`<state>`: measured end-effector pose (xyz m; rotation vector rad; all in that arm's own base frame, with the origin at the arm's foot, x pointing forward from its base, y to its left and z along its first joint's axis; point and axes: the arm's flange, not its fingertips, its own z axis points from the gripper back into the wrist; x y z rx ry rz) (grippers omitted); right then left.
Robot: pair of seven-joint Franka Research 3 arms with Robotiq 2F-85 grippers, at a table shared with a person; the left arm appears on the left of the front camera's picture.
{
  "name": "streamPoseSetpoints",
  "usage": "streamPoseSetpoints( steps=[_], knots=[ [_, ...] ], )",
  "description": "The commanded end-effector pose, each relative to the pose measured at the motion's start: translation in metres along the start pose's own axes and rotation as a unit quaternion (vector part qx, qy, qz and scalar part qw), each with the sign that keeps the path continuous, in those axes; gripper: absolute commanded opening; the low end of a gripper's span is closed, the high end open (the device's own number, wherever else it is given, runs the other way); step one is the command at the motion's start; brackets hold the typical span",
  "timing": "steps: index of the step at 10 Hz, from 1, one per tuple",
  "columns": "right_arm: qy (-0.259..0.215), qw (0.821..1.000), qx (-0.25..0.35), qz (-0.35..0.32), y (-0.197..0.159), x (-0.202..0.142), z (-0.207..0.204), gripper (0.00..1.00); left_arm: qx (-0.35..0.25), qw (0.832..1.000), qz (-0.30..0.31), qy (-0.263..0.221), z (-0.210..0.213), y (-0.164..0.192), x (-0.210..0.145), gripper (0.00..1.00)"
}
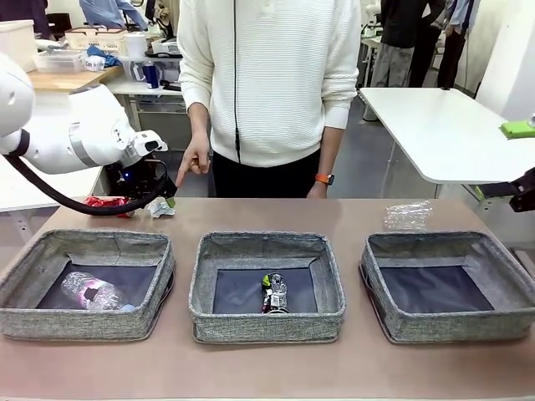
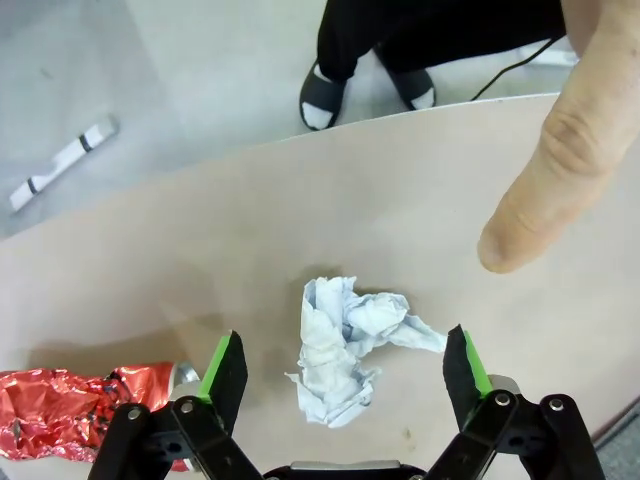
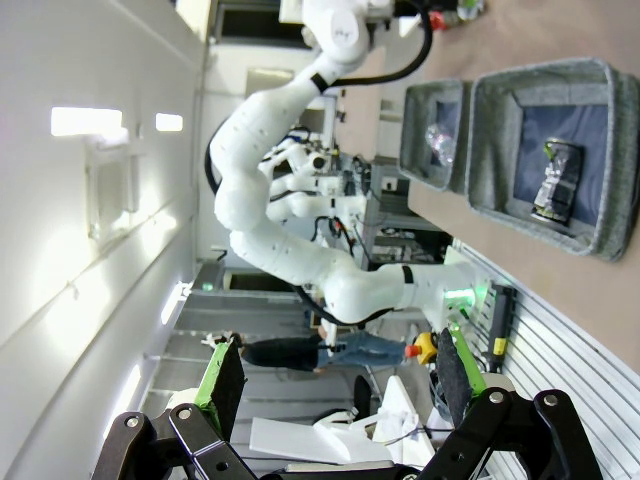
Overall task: Sort the waste into the appropriate baskets.
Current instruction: Pick up the waste item pointed out by the person.
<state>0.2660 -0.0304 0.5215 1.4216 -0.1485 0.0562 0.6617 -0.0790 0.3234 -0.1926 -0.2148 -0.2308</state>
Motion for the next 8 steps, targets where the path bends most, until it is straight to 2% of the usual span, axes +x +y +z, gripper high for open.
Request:
streamPoseSetpoints(
  steps=[1,4,5,6,7,8],
  knots=[
    [0.003,1.0,-0.002,-0.002,0.0038,0.0009,0.0009,1.0,0.006,1.0,-0.001,0.019,-0.0015,0.0006,0.0033,1.0],
    [0.003,1.0,-0.002,-0.002,0.0038,0.0009,0.0009,1.0,0.013,1.0,-0.003,0.021,-0.0024,0.001,0.0036,1.0],
    [0.003,1.0,-0.002,-0.002,0.0038,0.0009,0.0009,1.0,0.016,1.0,-0.01,0.023,-0.0021,0.0006,0.0022,0.81],
    [0.003,1.0,-0.002,-0.002,0.0038,0.0009,0.0009,1.0,0.017,1.0,-0.012,0.023,-0.0017,-0.0007,0.0012,0.44],
    [0.003,1.0,-0.002,-0.002,0.0038,0.0009,0.0009,1.0,0.015,0.999,-0.013,0.025,-0.0013,-0.0018,0.0007,0.42],
    [0.003,1.0,-0.002,-0.002,0.0038,0.0009,0.0009,1.0,0.01,0.999,-0.016,0.027,-0.0007,-0.0027,0.0003,0.0]
  ],
)
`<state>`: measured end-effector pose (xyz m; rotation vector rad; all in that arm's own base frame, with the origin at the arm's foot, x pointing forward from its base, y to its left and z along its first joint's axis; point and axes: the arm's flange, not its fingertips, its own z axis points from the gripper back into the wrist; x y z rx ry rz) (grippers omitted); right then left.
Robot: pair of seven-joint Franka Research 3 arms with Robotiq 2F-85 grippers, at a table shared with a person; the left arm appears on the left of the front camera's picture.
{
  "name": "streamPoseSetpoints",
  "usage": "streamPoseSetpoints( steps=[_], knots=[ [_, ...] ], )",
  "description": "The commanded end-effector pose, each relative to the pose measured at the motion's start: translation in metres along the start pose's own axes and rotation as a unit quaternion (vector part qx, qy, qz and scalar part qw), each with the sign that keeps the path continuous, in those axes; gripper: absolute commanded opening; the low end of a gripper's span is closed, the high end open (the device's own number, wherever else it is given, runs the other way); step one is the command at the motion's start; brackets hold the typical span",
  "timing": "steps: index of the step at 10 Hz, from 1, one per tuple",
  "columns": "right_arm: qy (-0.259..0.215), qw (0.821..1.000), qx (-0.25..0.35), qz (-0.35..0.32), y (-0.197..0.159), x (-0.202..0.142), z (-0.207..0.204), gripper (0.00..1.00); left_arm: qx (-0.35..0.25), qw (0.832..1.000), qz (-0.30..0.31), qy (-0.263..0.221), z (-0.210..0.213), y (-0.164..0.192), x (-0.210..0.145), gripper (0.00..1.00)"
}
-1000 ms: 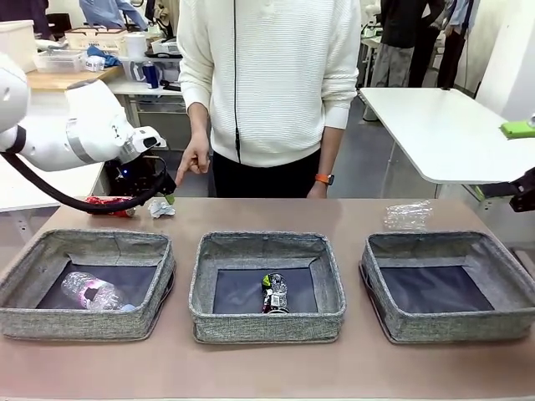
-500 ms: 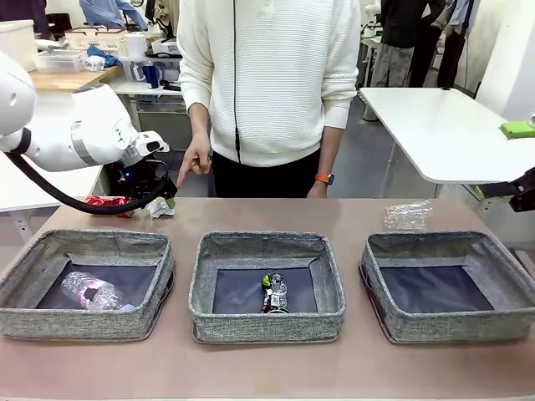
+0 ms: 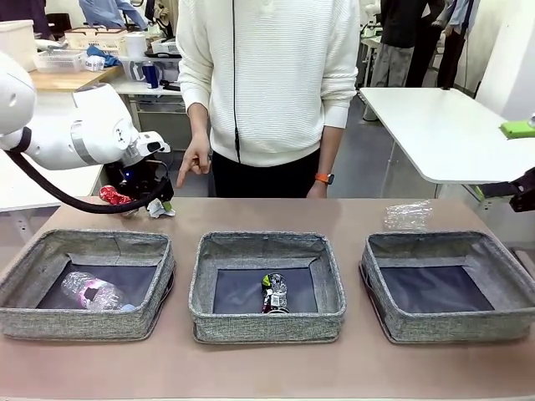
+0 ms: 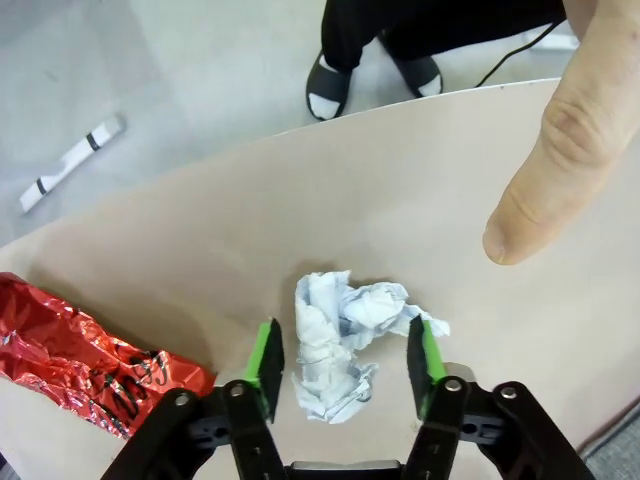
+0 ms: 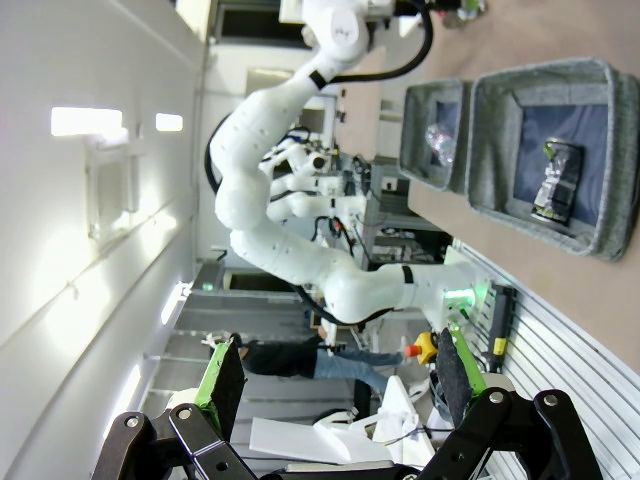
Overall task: Sort the waste into the appropriate baskets.
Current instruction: Pick up the waste item pointed out by the person.
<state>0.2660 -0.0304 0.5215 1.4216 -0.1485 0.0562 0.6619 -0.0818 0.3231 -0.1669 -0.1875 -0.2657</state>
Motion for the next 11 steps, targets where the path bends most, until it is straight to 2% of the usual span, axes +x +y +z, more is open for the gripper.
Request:
streamPoseSetpoints(
  steps=[1,2,3,4,8,10,11],
  knots=[
    [0.003,1.0,-0.002,-0.002,0.004,0.001,0.001,1.0,0.001,1.0,-0.001,0.01,0.001,-0.001,-0.001,0.0],
    [0.003,1.0,-0.002,-0.002,0.004,0.001,0.001,1.0,0.002,1.0,-0.004,0.009,0.003,-0.003,-0.002,0.0],
    [0.003,1.0,-0.002,-0.002,0.004,0.001,0.001,1.0,0.005,1.0,-0.006,0.01,0.004,-0.004,-0.003,0.04],
    [0.003,1.0,-0.002,-0.002,0.004,0.001,0.001,1.0,0.006,1.0,-0.007,0.01,0.005,-0.004,-0.004,0.0],
    [0.003,1.0,-0.002,-0.002,0.004,0.001,0.001,1.0,0.007,1.0,-0.006,0.011,0.009,-0.007,-0.004,0.0],
    [0.003,1.0,-0.002,-0.002,0.004,0.001,0.001,1.0,0.001,1.0,0.016,0.003,0.044,-0.01,-0.009,0.0],
    [0.003,1.0,-0.002,-0.002,0.004,0.001,0.001,1.0,0.006,0.998,0.056,-0.006,0.084,-0.019,-0.018,0.0]
  ],
)
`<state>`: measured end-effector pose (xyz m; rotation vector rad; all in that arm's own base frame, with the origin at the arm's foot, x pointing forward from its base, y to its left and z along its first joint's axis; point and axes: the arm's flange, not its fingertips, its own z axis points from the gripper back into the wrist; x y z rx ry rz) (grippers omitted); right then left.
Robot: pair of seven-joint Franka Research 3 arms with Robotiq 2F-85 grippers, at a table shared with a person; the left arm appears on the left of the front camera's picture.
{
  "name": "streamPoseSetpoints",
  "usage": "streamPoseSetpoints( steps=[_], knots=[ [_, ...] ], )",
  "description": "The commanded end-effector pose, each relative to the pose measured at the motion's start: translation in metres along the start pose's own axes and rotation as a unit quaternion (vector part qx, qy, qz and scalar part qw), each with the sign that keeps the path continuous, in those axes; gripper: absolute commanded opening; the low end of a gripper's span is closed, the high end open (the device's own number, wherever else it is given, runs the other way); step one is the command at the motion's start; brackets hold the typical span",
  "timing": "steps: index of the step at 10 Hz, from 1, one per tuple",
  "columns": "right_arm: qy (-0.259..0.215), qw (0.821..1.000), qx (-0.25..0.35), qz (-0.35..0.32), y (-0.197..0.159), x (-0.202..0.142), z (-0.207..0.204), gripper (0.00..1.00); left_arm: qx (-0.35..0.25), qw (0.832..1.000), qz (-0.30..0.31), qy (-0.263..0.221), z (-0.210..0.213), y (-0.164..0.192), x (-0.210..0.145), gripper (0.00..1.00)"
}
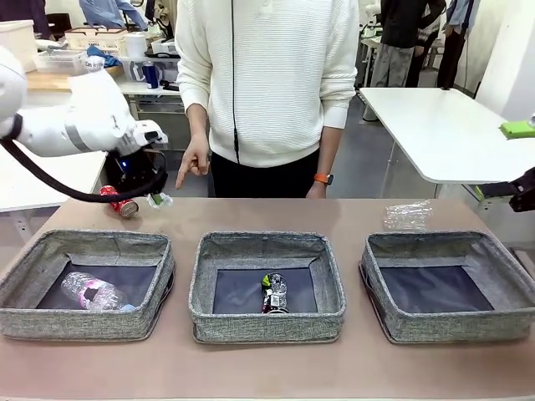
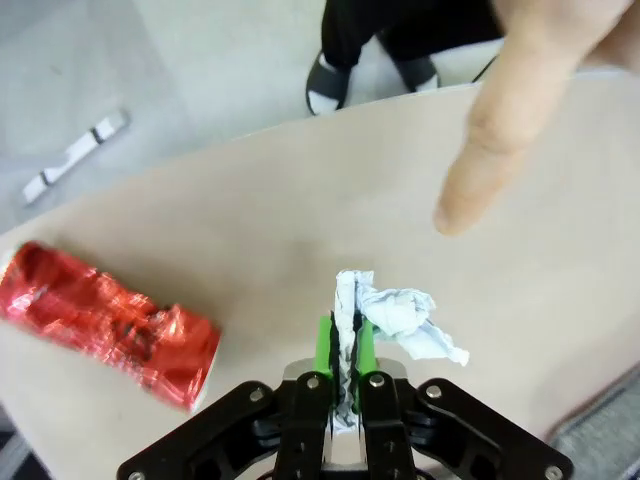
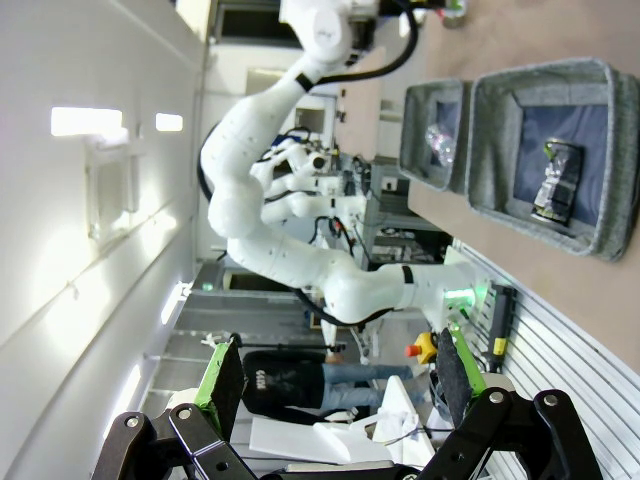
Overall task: Sort the waste into the appropriate baskets.
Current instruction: Pick up the waste item pointed out by the person.
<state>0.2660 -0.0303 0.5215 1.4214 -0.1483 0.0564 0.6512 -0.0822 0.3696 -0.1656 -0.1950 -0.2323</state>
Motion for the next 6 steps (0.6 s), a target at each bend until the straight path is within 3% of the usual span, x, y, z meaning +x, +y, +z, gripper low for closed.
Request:
streamPoseSetpoints(
  steps=[1,3,6],
  knots=[
    [0.003,1.0,-0.002,-0.002,0.004,0.001,0.001,1.0,-0.018,0.998,0.055,0.016,0.089,-0.023,-0.035,0.0],
    [0.003,1.0,-0.002,-0.002,0.004,0.001,0.001,1.0,-0.072,0.988,0.134,-0.01,0.182,-0.076,-0.093,0.0],
    [0.003,1.0,-0.002,-0.002,0.004,0.001,0.001,1.0,-0.168,0.981,0.085,0.051,0.23,-0.13,-0.196,0.0]
  ],
)
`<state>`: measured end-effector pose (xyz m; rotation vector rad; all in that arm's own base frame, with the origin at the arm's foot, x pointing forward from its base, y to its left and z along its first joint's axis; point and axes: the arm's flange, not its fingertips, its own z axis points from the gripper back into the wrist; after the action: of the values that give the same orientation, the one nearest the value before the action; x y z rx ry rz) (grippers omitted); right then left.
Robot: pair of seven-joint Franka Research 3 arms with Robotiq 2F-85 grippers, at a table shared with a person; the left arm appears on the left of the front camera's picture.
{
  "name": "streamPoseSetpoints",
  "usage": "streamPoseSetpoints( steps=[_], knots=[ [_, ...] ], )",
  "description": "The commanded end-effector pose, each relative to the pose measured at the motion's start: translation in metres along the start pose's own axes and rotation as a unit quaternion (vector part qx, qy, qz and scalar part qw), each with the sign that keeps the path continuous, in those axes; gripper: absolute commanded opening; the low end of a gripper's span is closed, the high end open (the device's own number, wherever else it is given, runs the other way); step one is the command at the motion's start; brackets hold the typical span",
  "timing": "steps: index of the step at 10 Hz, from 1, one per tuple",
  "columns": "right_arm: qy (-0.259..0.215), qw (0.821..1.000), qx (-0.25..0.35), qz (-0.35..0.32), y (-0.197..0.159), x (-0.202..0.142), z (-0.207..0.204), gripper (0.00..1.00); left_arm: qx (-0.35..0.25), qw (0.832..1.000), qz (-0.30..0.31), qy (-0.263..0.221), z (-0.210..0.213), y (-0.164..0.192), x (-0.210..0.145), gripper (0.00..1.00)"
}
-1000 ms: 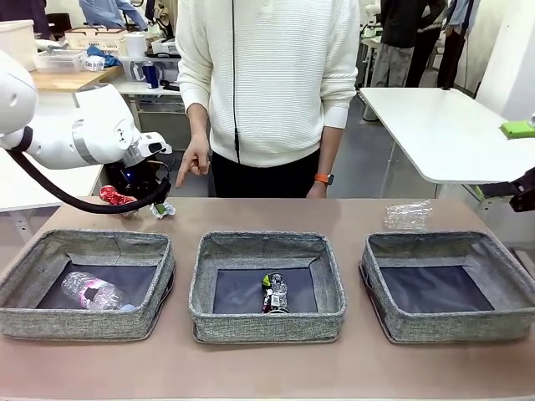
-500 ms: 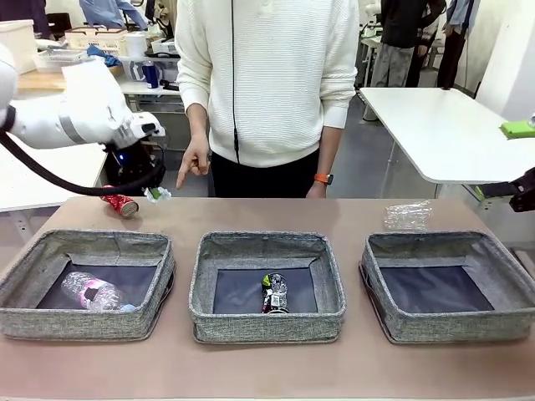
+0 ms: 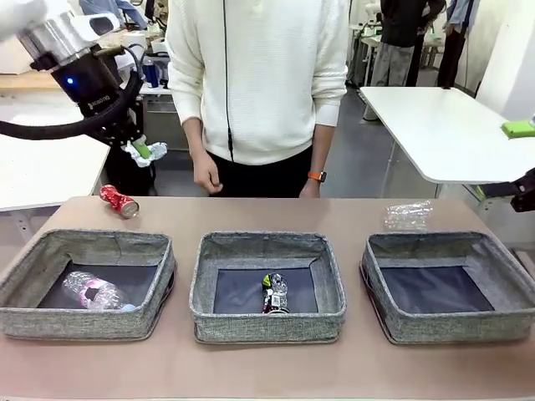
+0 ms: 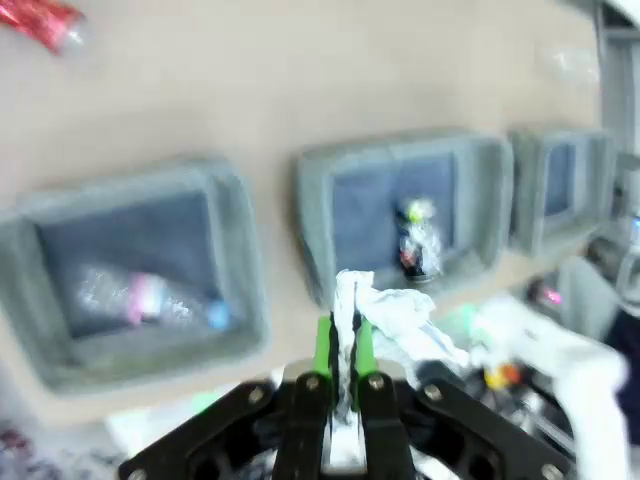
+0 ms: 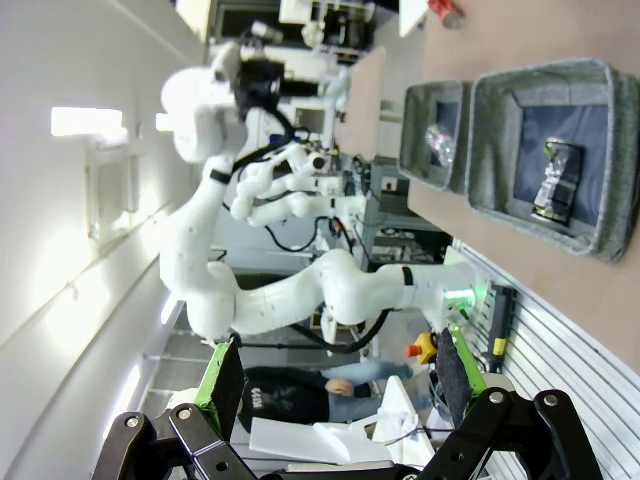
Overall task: Sort the waste into the appropriate baskets.
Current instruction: Pick up the waste item pointed out by the person.
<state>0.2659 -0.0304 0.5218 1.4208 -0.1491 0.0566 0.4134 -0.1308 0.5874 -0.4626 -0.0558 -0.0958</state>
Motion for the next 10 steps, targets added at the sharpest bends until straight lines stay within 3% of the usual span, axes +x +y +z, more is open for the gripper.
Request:
streamPoseSetpoints(
  steps=[1,2,3,6,7,8,10],
  knots=[
    [0.003,1.0,-0.002,-0.003,0.004,0.001,0.001,1.0,-0.033,0.999,-0.001,0.013,-0.016,0.011,-0.037,0.0],
    [0.003,1.0,-0.002,-0.003,0.004,0.001,0.001,1.0,-0.011,0.998,-0.048,-0.038,-0.023,0.021,-0.027,0.0],
    [0.003,1.0,-0.002,-0.003,0.004,0.001,0.001,1.0,-0.018,1.0,-0.003,0.012,-0.003,-0.006,-0.031,0.0],
    [0.003,1.0,-0.002,-0.003,0.004,0.001,0.001,1.0,-0.018,1.0,-0.003,0.012,-0.003,-0.006,-0.031,0.0],
    [0.003,1.0,-0.002,-0.003,0.004,0.001,0.001,1.0,-0.016,1.0,-0.012,0.006,-0.009,-0.002,-0.036,0.07],
    [0.003,1.0,-0.002,-0.003,0.004,0.001,0.001,1.0,0.027,0.999,-0.01,-0.024,0.002,-0.036,-0.042,0.07],
    [0.003,1.0,-0.002,-0.003,0.004,0.001,0.001,1.0,0.044,0.998,-0.02,-0.043,0.04,-0.137,-0.058,0.07]
  ],
)
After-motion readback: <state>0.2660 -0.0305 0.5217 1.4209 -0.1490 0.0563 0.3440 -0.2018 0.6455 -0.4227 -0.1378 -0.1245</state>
